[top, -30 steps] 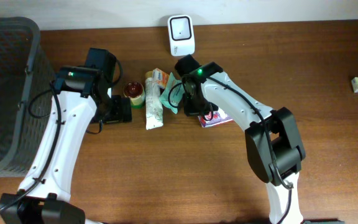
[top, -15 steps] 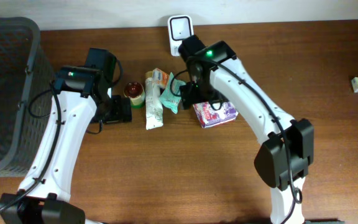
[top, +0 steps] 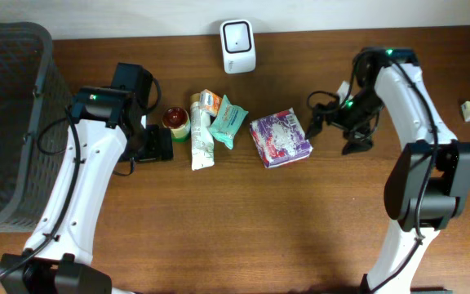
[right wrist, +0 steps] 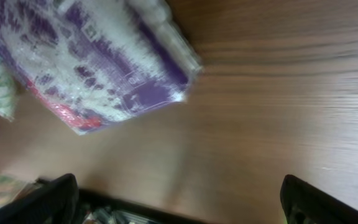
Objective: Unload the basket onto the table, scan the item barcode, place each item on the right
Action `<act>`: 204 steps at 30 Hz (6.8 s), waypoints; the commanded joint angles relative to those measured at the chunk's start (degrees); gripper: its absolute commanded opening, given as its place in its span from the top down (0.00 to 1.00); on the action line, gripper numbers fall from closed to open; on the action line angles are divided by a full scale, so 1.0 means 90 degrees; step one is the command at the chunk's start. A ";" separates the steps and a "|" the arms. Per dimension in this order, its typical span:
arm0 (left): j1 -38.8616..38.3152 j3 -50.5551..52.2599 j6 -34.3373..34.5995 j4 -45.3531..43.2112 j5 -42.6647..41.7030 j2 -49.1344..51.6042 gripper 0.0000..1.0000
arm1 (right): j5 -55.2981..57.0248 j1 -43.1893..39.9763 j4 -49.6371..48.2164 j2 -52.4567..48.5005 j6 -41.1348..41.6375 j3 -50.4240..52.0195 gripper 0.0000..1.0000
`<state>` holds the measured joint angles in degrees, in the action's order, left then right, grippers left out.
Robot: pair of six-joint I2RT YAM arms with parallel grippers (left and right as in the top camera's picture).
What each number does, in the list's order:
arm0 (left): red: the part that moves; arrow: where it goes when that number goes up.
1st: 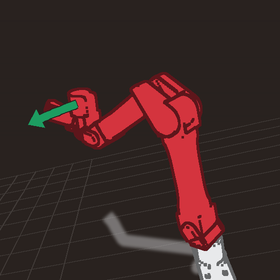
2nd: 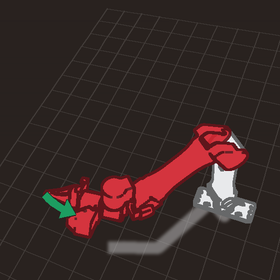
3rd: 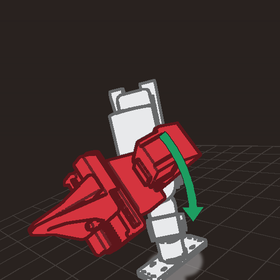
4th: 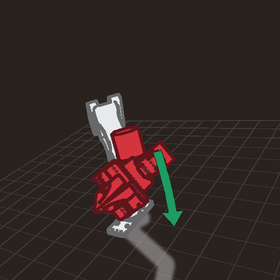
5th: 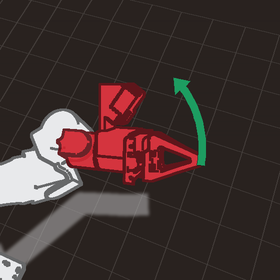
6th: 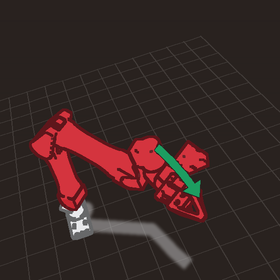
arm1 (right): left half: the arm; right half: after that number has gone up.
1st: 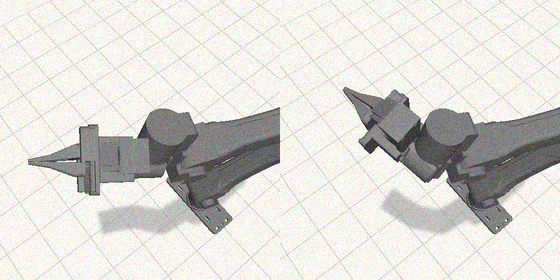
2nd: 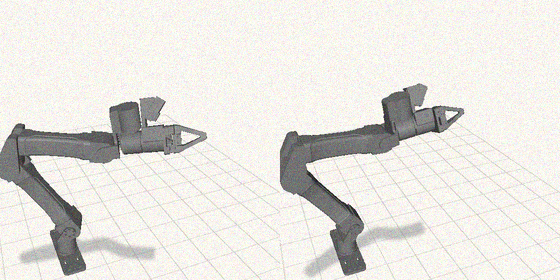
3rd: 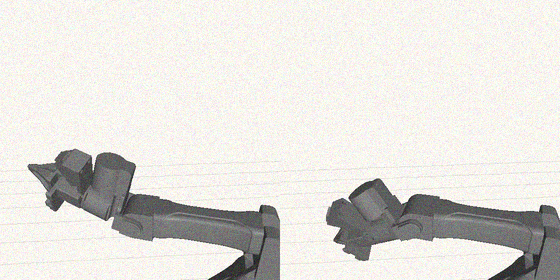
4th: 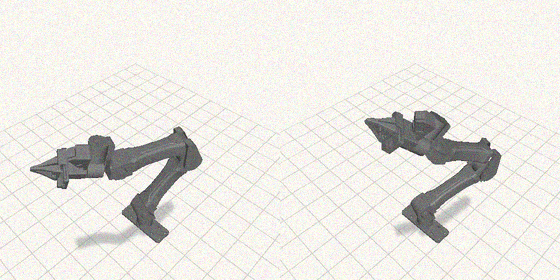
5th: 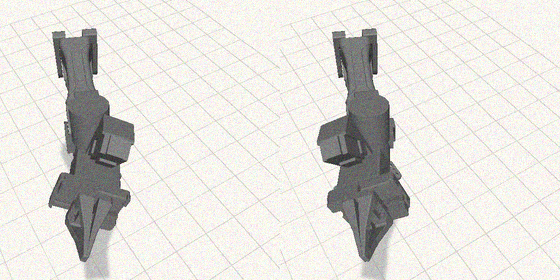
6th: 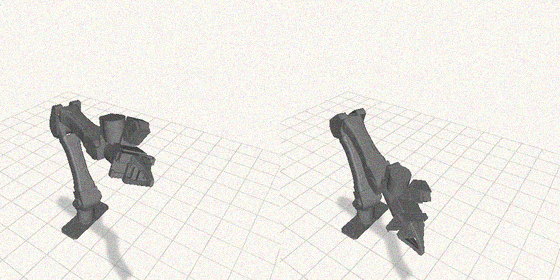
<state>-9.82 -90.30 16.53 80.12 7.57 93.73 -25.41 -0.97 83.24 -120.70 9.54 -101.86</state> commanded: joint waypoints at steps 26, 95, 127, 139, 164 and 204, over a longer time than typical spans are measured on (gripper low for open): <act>0.0017 0.0029 0.0063 0.0002 0.0046 -0.0095 0.01 | 0.0376 0.0534 -0.2106 0.0036 0.2339 0.1600 0.91; 0.0017 0.0029 0.0063 0.0002 0.0046 -0.0095 0.01 | 0.1209 0.0782 -0.0763 0.0175 -0.0894 -0.0838 0.07; 0.0017 0.0029 0.0063 0.0002 0.0046 -0.0095 0.01 | -0.2756 0.0202 -0.4313 0.0578 -0.0862 0.2106 0.96; 0.0017 0.0029 0.0063 0.0002 0.0046 -0.0095 0.01 | -0.0573 0.1413 -0.6397 0.2475 0.0044 0.1892 0.96; 0.0017 0.0029 0.0063 0.0002 0.0046 -0.0095 0.01 | -0.0420 0.1977 -0.6581 0.2429 0.0376 0.1899 0.96; 0.0017 0.0029 0.0063 0.0002 0.0046 -0.0095 0.01 | 0.4942 0.2815 -0.2586 0.1083 0.1163 0.1678 0.54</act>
<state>-9.82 -90.30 16.53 80.09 7.57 93.73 21.54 19.94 60.80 -110.65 19.51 -84.25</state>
